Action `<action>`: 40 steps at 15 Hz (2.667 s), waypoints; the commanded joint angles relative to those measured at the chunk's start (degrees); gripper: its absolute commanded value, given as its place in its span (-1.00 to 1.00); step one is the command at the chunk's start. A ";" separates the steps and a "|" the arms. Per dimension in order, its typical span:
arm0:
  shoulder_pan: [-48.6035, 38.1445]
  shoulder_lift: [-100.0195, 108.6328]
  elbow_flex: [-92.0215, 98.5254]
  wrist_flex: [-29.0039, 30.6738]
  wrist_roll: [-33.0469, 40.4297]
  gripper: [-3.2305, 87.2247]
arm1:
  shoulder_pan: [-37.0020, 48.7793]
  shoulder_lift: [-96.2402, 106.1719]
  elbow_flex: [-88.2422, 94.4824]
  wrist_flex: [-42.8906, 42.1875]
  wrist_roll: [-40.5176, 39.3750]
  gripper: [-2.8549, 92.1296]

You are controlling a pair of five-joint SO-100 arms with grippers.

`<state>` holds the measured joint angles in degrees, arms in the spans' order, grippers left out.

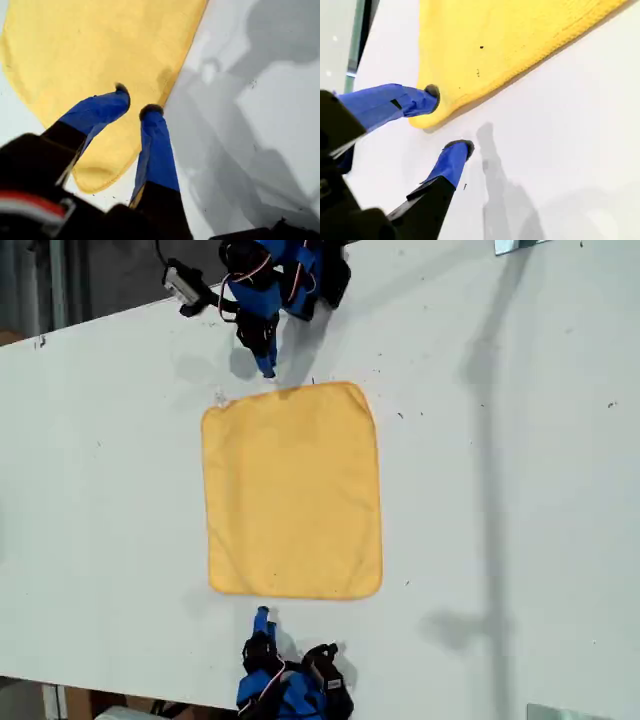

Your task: Grasp corners of a square towel and fold twice.

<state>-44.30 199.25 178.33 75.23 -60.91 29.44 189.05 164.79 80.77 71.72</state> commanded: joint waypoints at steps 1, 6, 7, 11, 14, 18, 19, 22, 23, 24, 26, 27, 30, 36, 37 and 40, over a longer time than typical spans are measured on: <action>9.84 0.00 -0.35 -5.01 -12.92 -0.60 | -12.57 -1.05 1.58 -5.01 -2.81 -0.50; 10.20 0.00 -0.53 -4.83 -12.39 -0.52 | -13.97 -1.05 1.41 -5.45 -3.96 -0.46; 10.11 0.00 -0.53 -4.75 -12.66 -0.46 | -13.97 -1.05 1.23 -6.15 -5.27 -0.41; 19.86 -1.32 -8.61 -3.34 -17.84 -0.69 | -21.01 -2.37 -6.06 -7.56 -11.69 -0.30; 30.59 -0.62 -11.95 -10.46 -23.29 -0.79 | -23.38 -2.29 -12.22 -7.03 -13.36 -0.94; 47.11 -0.44 -4.92 -22.41 -31.90 -0.51 | -38.85 -17.49 -8.70 -21.53 -2.90 -0.50; 48.78 -0.53 -4.75 -16.17 -35.95 -0.50 | -41.13 -26.89 -11.60 -18.02 1.58 -0.44; 50.01 -3.60 -6.94 -9.05 -39.99 -0.51 | -46.41 -62.93 -28.92 -11.87 6.86 -0.43; 48.78 -10.63 -12.57 -5.80 -39.20 -0.53 | -46.67 -75.76 -36.56 -7.65 7.03 -0.42; 47.11 -23.91 -21.53 -1.41 -37.71 -0.53 | -46.67 -85.69 -42.98 -5.27 6.42 -0.42; 46.67 -53.53 -38.94 4.04 -35.42 -0.53 | -45.62 -94.13 -48.78 -5.45 4.13 -0.42; 47.55 -63.37 -43.68 3.87 -35.60 -0.52 | -45.26 -94.92 -49.83 -5.80 3.52 -0.42; 50.54 -73.74 -46.14 -1.41 -38.06 -0.53 | -44.74 -95.71 -53.26 -5.89 1.23 -0.41; 51.50 -76.82 -41.22 -10.99 -39.38 -0.55 | -46.76 -113.55 -57.13 -13.97 0.88 -0.45; 51.77 -77.52 -41.22 -11.51 -39.90 -0.55 | -47.29 -115.05 -58.97 -12.83 1.23 -0.71; 52.65 -81.21 -42.19 -12.30 -41.13 -0.53 | -48.34 -115.40 -60.21 -12.66 2.11 -0.94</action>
<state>7.38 118.65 137.46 63.81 -101.34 -18.37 74.18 104.85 67.68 73.21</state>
